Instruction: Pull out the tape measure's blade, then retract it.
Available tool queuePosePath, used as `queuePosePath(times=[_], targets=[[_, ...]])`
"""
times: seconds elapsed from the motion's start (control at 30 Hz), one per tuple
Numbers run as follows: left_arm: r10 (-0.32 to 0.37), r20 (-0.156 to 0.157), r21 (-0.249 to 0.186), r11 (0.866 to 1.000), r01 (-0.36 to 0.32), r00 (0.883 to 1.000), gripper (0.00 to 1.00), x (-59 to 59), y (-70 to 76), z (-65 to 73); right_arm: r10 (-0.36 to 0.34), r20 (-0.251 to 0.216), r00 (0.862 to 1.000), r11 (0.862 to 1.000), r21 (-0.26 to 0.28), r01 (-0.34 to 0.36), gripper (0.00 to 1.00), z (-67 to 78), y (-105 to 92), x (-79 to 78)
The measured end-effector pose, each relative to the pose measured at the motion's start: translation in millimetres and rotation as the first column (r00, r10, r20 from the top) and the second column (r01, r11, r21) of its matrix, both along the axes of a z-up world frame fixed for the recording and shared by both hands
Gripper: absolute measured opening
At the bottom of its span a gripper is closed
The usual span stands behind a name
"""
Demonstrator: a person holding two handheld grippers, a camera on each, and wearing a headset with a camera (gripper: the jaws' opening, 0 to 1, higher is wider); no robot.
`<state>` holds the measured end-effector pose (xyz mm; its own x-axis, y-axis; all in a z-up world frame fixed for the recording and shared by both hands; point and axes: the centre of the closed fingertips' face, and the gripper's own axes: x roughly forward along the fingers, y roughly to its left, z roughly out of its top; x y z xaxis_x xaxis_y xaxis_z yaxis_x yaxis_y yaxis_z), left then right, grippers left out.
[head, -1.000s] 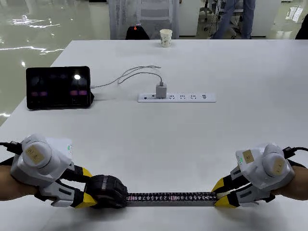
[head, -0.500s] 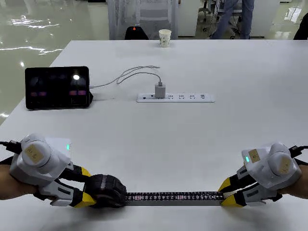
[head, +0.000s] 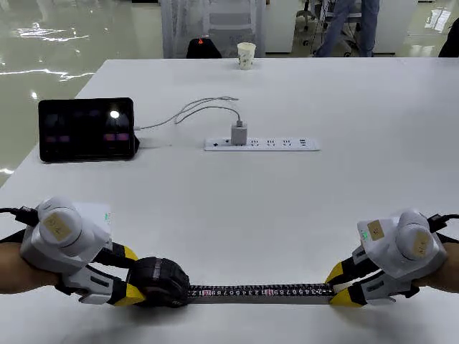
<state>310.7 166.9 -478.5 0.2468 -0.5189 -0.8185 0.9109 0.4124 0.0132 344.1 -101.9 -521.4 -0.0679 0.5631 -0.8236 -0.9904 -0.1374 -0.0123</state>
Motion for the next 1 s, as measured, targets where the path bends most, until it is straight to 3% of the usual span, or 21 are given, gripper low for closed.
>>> queuePosePath(times=[0.8, 1.0], targets=[[-0.002, -0.003, 0.044, 0.999, 0.002, 1.000, 0.26, 4.3, 5.6, -4.9, 0.010, 0.042, 0.999, 0.999, -0.035, -0.008, 0.12, 0.1, -0.5, 1.2], [0.008, 0.000, 0.046, 0.999, -0.008, 1.000, 0.28, 3.7, 9.3, -4.2, -0.006, 0.052, 0.999, 1.000, -0.024, 0.007, 0.16, 4.5, 3.0, 2.8]])
